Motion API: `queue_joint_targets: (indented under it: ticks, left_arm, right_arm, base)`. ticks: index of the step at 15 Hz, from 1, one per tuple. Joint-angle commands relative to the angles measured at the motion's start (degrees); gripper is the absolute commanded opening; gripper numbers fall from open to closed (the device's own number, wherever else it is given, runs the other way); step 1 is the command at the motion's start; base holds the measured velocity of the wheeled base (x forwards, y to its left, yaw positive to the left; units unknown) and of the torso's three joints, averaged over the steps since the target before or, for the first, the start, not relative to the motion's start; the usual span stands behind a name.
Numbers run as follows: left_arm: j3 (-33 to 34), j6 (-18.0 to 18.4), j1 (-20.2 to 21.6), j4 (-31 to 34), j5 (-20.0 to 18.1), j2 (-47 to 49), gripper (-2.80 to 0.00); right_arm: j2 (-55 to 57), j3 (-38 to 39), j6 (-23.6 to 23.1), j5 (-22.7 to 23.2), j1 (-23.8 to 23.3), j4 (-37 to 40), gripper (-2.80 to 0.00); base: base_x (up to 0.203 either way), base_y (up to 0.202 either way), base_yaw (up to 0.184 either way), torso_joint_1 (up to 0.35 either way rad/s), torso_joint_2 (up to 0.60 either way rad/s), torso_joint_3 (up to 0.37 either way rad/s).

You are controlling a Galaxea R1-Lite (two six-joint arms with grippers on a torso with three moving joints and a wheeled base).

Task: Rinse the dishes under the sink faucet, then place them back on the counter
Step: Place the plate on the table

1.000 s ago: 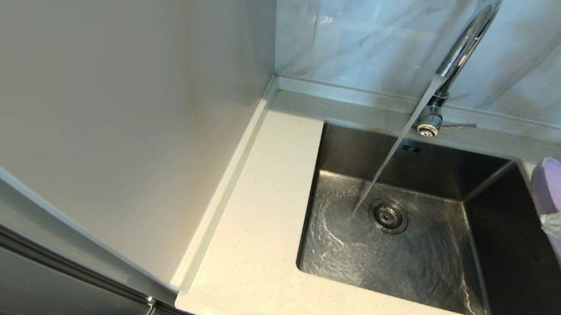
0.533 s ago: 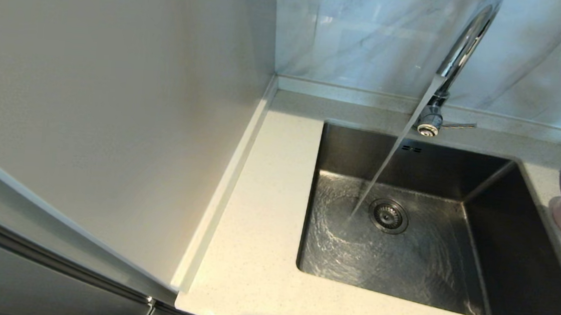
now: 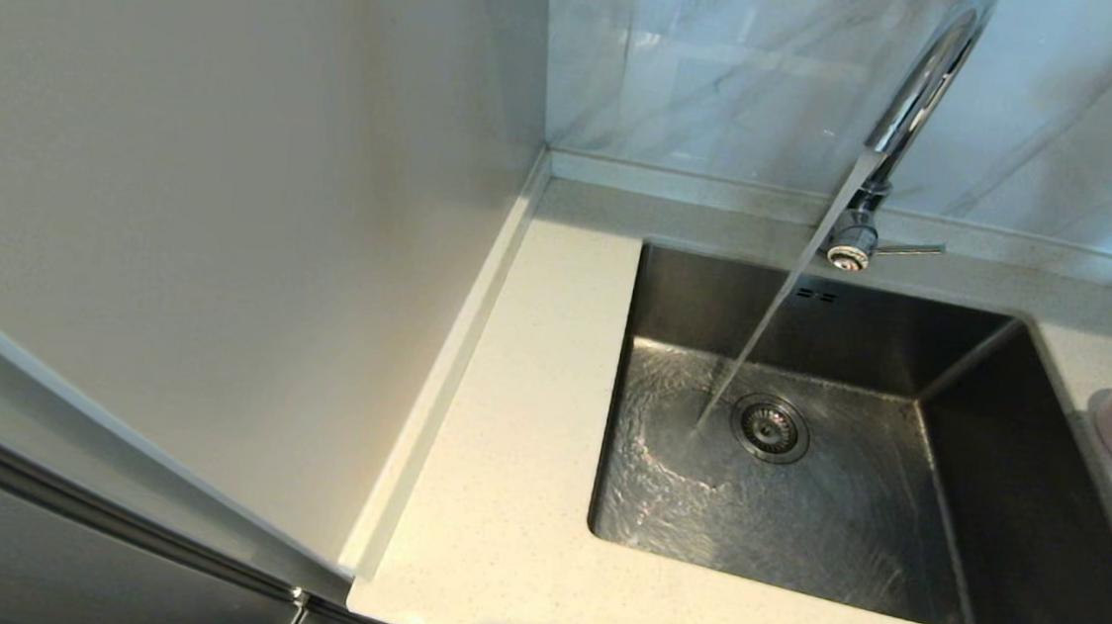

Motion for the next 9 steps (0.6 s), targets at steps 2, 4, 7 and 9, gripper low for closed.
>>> queue_joint_targets:
  ticks: [2,4,7,9]
  left_arm:
    - [0.00,0.00,0.00,0.00,-0.05,0.00,-2.80]
    - [0.00,0.00,0.00,0.00,0.03,0.00,-2.80]
    - [0.00,0.00,0.00,0.00,0.01,0.00,-2.80]
    - [0.00,0.00,0.00,0.00,0.03,0.00,-2.80]
  right_arm:
    - [-2.16,0.20,-1.21,0.32,-7.89,5.55,-2.80]
    - [-4.13,2.61,-1.26,0.18,-11.62,10.41,-2.80]
    - [-5.71,9.14,-1.06,-0.37,-15.11,11.29,-2.80]
    - [-5.83,12.60,-1.17,0.22,-16.42,12.16,-2.80]
  base:
    - [0.000,0.000,0.000,0.000,0.00,0.000]
    - [0.000,0.000,0.000,0.000,0.00,0.000]
    - [0.000,0.000,0.000,0.000,0.00,0.000]
    - [0.000,0.000,0.000,0.000,0.00,0.000]
